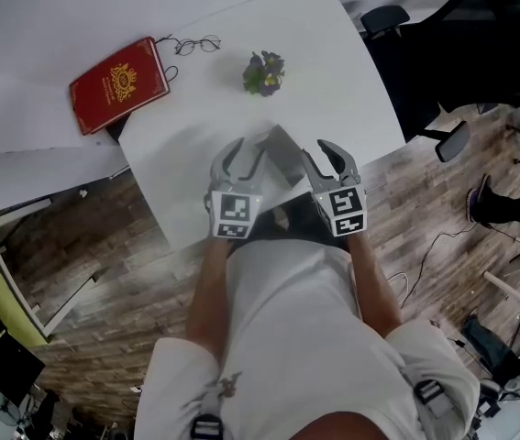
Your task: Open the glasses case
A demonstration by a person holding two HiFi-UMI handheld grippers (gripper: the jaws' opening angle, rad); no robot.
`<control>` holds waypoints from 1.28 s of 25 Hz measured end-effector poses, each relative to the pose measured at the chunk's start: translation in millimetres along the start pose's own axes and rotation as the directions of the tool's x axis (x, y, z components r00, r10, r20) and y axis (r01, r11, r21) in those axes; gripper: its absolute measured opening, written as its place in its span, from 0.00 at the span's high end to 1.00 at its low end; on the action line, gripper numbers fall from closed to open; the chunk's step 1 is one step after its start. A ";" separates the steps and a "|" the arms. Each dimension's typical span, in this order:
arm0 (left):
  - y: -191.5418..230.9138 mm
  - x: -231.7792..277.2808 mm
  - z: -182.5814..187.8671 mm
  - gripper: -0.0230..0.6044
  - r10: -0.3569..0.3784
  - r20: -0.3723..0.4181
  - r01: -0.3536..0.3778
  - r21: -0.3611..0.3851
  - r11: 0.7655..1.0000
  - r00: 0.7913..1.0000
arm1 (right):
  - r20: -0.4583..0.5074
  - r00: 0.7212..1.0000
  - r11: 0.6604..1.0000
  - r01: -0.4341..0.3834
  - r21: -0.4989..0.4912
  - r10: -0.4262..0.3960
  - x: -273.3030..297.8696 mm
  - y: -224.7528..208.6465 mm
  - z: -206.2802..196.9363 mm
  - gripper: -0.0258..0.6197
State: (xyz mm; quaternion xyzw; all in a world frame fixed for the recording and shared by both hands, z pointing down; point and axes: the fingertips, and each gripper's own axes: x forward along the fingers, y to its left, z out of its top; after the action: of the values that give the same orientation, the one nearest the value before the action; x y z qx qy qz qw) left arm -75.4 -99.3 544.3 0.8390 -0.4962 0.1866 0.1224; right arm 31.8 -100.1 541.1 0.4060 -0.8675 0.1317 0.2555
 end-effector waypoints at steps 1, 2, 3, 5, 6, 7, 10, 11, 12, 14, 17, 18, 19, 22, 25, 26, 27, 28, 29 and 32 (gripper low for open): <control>1.2 -2.8 5.2 0.65 0.003 0.012 -0.003 0.004 1.000 1.000 | 0.013 1.000 1.000 0.001 -0.004 -0.001 -2.0 0.7 5.0 0.73; 2.0 -5.9 10.4 0.65 0.005 0.024 -0.006 0.007 1.000 1.000 | 0.022 1.000 1.000 0.001 -0.007 -0.001 -4.4 1.6 8.9 0.73; 2.4 -9.1 15.5 0.65 0.007 0.035 -0.007 0.013 1.000 0.999 | 0.031 1.000 1.000 0.002 -0.009 -0.002 -7.1 2.6 12.9 0.73; 2.8 -15.4 24.0 0.65 0.006 0.055 -0.008 0.026 1.000 0.998 | 0.051 0.999 1.000 0.006 -0.013 -0.005 -12.0 5.3 21.8 0.73; 3.0 -18.4 27.3 0.65 0.006 0.063 -0.008 0.031 0.999 0.998 | 0.063 0.998 1.000 0.006 -0.015 -0.005 -14.1 7.1 26.2 0.73; 3.4 -21.3 30.4 0.65 0.005 0.071 -0.007 0.035 0.999 0.997 | 0.074 0.997 1.000 0.005 -0.018 -0.003 -16.1 9.1 30.3 0.73; 5.5 -28.3 38.8 0.65 0.002 0.095 -0.006 0.045 0.999 0.995 | 0.100 0.995 1.000 0.003 -0.028 0.000 -21.8 14.1 41.3 0.73; 6.5 -30.4 41.2 0.65 0.001 0.102 -0.006 0.048 0.999 0.995 | 0.104 0.995 0.999 0.005 -0.033 -0.001 -23.4 15.5 43.7 0.73; 7.5 -32.5 43.6 0.65 0.000 0.108 -0.006 0.052 0.999 0.994 | 0.102 0.995 0.999 0.006 -0.039 -0.002 -24.7 16.8 44.8 0.73; 8.9 -36.4 48.2 0.66 -0.002 0.120 -0.005 0.060 0.998 0.993 | 0.091 0.996 0.999 0.010 -0.053 -0.005 -26.7 18.9 44.6 0.73; 9.5 -41.6 53.1 0.66 -0.009 0.131 -0.001 0.078 0.997 0.991 | 0.097 0.995 0.998 0.024 -0.060 -0.019 -29.8 20.4 46.9 0.73; 9.6 -43.2 54.2 0.66 -0.012 0.133 0.001 0.084 0.996 0.991 | 0.096 0.995 0.998 0.029 -0.058 -0.023 -31.1 21.1 47.3 0.73; 9.7 -44.7 55.0 0.66 -0.015 0.135 0.003 0.089 0.996 0.991 | 0.094 0.995 0.998 0.033 -0.055 -0.028 -32.4 21.9 47.8 0.73; 10.7 -49.1 57.5 0.66 -0.024 0.142 0.009 0.101 0.995 0.990 | 0.099 0.994 0.997 0.047 -0.056 -0.042 -36.1 23.5 51.0 0.73; 10.2 -53.8 61.3 0.66 -0.033 0.152 0.015 0.113 0.994 0.988 | 0.107 0.993 0.997 0.060 -0.056 -0.054 -40.1 23.9 54.6 0.73; 10.1 -55.5 62.4 0.66 -0.035 0.155 0.016 0.117 0.993 0.987 | 0.112 0.992 0.996 0.064 -0.057 -0.057 -41.3 24.1 56.2 0.73; 10.2 -57.2 63.2 0.66 -0.036 0.157 0.017 0.121 0.992 0.987 | 0.117 0.991 0.996 0.068 -0.060 -0.061 -42.2 24.5 58.0 0.73; 10.4 -58.9 63.8 0.66 -0.036 0.160 0.016 0.124 0.992 0.986 | 0.121 0.991 0.996 0.071 -0.062 -0.063 -43.1 25.0 59.2 0.73; 10.5 -60.7 64.5 0.66 -0.036 0.163 0.015 0.125 0.992 0.986 | 0.121 0.990 0.995 0.073 -0.062 -0.065 -44.0 25.7 59.5 0.73; 9.3 -65.5 65.9 0.66 -0.036 0.170 0.014 0.129 0.992 0.985 | 0.128 0.990 0.995 0.076 -0.061 -0.067 -46.9 27.9 60.5 0.73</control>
State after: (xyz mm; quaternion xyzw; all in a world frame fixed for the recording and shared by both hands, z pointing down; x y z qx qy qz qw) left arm -99.6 -77.9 456.7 0.8642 -0.4816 0.1431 0.0275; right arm 15.3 -78.9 464.2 0.4357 -0.8706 0.0680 0.2183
